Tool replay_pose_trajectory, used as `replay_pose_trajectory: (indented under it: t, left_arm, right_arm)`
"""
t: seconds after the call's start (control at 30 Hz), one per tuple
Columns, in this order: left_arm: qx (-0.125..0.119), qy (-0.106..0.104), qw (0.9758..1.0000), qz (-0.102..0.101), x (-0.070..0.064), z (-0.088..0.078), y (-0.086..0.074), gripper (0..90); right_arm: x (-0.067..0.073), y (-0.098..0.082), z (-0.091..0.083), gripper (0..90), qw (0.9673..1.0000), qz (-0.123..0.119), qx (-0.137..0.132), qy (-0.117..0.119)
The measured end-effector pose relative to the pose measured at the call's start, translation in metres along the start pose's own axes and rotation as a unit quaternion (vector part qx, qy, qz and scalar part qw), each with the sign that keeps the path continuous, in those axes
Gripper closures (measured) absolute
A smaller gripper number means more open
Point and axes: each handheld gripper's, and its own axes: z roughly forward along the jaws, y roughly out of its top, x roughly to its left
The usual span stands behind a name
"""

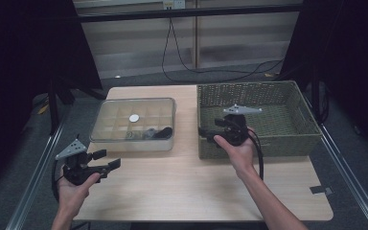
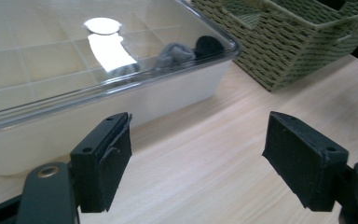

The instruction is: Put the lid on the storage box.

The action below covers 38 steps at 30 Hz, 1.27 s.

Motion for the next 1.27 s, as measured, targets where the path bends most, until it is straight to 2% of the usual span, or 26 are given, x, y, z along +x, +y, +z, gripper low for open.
replay_pose_trajectory:
  t: [0.03, 0.07, 0.13, 0.17, 0.2, 0.33, 0.47, 0.6, 0.8, 0.87, 0.97, 1.0, 1.17, 1.2, 1.27]
  left_arm:
    - [0.005, -0.004, 1.0000, -0.001, -0.004, 0.001, -0.001, 22.3]
    - [0.013, -0.006, 0.9999, 0.009, -0.012, 0.003, -0.002, 21.4]
    - [0.014, -0.023, 0.9995, 0.017, -0.021, 0.005, -0.003, 20.8]
    - [0.015, -0.020, 0.9995, 0.021, -0.025, 0.006, -0.004, 20.8]
    - [0.019, -0.029, 0.9991, 0.026, -0.032, 0.010, -0.005, 20.6]
    - [0.021, -0.038, 0.9986, 0.028, -0.041, 0.019, -0.009, 19.7]
    - [0.028, -0.043, 0.9983, 0.029, -0.046, 0.027, -0.014, 19.0]
    - [0.031, -0.045, 0.9981, 0.030, -0.051, 0.037, -0.016, 17.4]
    - [0.028, -0.048, 0.9981, 0.027, -0.054, 0.042, -0.022, 16.8]
    - [0.023, -0.046, 0.9985, 0.017, -0.056, 0.043, -0.028, 16.3]
    - [0.029, -0.047, 0.9982, 0.023, -0.057, 0.043, -0.032, 15.9]
    - [0.025, -0.045, 0.9984, 0.025, -0.058, 0.043, -0.036, 15.9]
    - [0.031, -0.038, 0.9985, 0.025, -0.059, 0.045, -0.041, 15.9]
    - [0.041, -0.036, 0.9981, 0.028, -0.060, 0.046, -0.043, 15.9]
    - [0.045, -0.036, 0.9978, 0.032, -0.062, 0.047, -0.045, 15.9]
  right_arm:
    - [-0.001, -0.002, -0.004, 22.3, 1.0000, 0.003, -0.005, -0.003]
    - [-0.002, -0.005, -0.007, 22.3, 1.0000, 0.004, -0.007, -0.001]
    - [-0.005, -0.012, -0.017, 22.3, 1.0000, 0.006, -0.006, -0.003]
    - [-0.005, -0.014, -0.020, 22.3, 1.0000, 0.005, -0.005, -0.006]
    - [-0.008, -0.020, -0.027, 22.1, 0.9999, 0.007, -0.006, -0.008]
    - [-0.011, -0.033, -0.040, 21.8, 0.9999, 0.008, 0.002, -0.011]
    - [-0.013, -0.042, -0.052, 21.4, 0.9998, 0.010, 0.000, -0.015]
    - [-0.017, -0.059, -0.068, 21.1, 0.9996, 0.011, 0.005, -0.024]
    - [-0.022, -0.079, -0.081, 21.1, 0.9993, 0.017, 0.008, -0.032]
    - [-0.025, -0.091, -0.087, 22.1, 0.9988, 0.023, 0.014, -0.040]
    - [-0.026, -0.099, -0.092, 21.7, 0.9985, 0.017, 0.019, -0.048]
    - [-0.030, -0.105, -0.097, 21.2, 0.9983, 0.033, 0.019, -0.043]
    - [-0.036, -0.115, -0.106, 21.2, 0.9978, 0.042, 0.015, -0.050]
    - [-0.039, -0.118, -0.107, 21.3, 0.9972, 0.048, 0.014, -0.055]
    - [-0.041, -0.118, -0.106, 21.3, 0.9970, 0.053, 0.015, -0.055]
